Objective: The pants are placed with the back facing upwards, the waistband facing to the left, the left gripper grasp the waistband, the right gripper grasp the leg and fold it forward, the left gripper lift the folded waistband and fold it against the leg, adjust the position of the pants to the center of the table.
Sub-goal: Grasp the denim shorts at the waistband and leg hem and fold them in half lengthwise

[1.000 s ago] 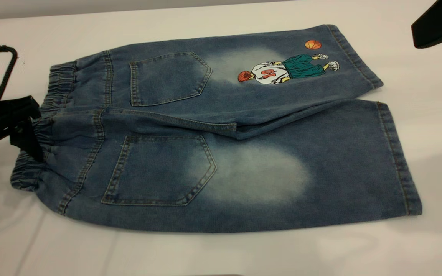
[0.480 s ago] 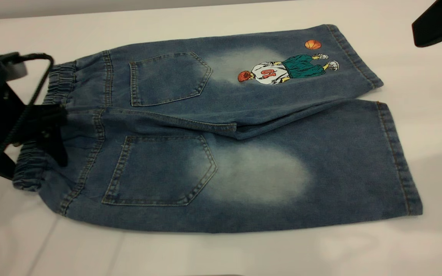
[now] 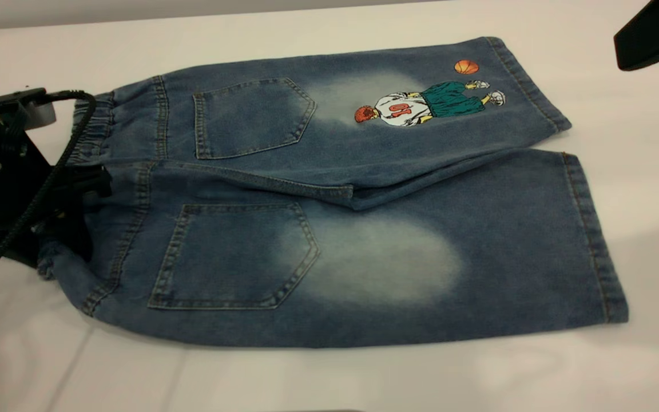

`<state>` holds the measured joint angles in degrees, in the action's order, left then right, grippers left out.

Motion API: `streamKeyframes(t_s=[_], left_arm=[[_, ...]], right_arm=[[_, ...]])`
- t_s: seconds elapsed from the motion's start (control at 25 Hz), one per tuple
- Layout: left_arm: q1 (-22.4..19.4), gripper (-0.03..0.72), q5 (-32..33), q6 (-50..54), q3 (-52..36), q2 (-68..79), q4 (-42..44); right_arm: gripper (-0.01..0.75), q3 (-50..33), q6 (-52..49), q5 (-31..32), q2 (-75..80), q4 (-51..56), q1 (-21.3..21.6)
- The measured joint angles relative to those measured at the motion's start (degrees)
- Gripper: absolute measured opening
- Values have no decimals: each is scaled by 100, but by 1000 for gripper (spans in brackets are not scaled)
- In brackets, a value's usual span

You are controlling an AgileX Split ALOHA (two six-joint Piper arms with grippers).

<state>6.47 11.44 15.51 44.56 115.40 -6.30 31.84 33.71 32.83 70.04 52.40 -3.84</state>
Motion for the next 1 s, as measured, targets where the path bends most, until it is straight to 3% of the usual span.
streamKeyframes(t_s=[0.08, 0.12, 0.36, 0.72, 1.0], left_arm=[[19, 118, -36, 0, 17, -5, -64], [25, 99, -22, 0, 37, -10, -80], [25, 92, 129, -22, 306, -233, -65], [25, 92, 364, -298, 503, -683, -56], [25, 92, 372, -414, 503, -688, -56]], right_arm=[[498, 0, 0, 55, 38, 19, 0], [498, 0, 0, 112, 90, 62, 0], [498, -6, -82, 476, 852, 259, 0], [482, -647, -49, -20, 2590, 669, 0], [479, -653, 1147, -240, 3622, 1976, 0]])
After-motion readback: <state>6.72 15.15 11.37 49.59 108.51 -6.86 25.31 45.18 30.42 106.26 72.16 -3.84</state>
